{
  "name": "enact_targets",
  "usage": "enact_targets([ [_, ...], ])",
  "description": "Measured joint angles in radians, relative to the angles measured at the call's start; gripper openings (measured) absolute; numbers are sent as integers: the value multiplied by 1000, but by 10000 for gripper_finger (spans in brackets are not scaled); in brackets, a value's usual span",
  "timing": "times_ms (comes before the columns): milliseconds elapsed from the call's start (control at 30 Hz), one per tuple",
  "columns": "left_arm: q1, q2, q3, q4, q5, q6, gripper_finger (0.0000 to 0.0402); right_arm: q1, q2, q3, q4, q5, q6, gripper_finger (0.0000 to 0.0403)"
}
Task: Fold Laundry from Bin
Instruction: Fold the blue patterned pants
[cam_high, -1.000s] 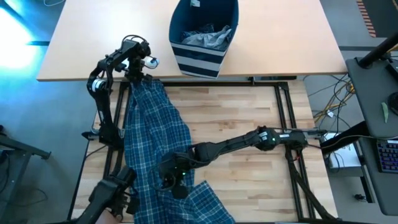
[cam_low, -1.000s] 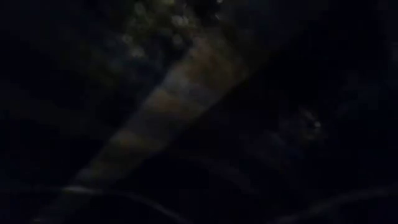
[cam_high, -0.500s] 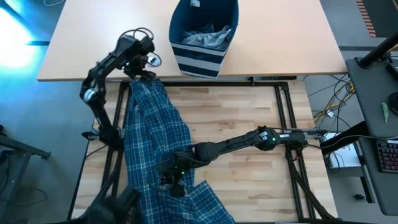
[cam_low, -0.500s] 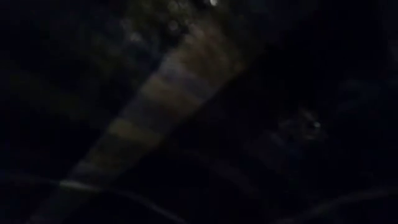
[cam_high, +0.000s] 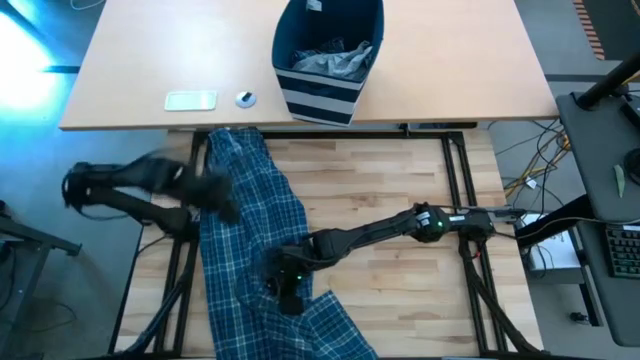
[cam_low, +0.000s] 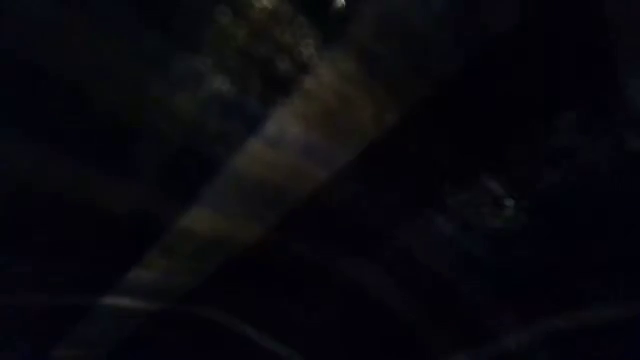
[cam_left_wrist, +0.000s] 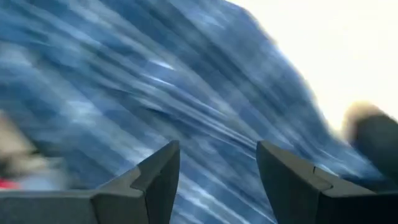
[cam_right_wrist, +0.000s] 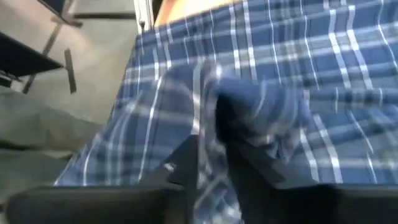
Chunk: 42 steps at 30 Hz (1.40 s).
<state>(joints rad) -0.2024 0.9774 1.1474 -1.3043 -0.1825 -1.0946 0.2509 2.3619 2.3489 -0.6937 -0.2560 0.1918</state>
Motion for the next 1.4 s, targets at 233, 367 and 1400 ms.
enact_targets([
  [233,-595,-30,-162,426,-405,-277,191,70,-123,2,-290,172,56,188],
  [367,-660,69,-155,470,-445,-284,191,139,-167,1,-481,286,181,225],
  [1400,-240,1131,439,691,123,210,191,655,-320,1,-773,858,1154,281],
])
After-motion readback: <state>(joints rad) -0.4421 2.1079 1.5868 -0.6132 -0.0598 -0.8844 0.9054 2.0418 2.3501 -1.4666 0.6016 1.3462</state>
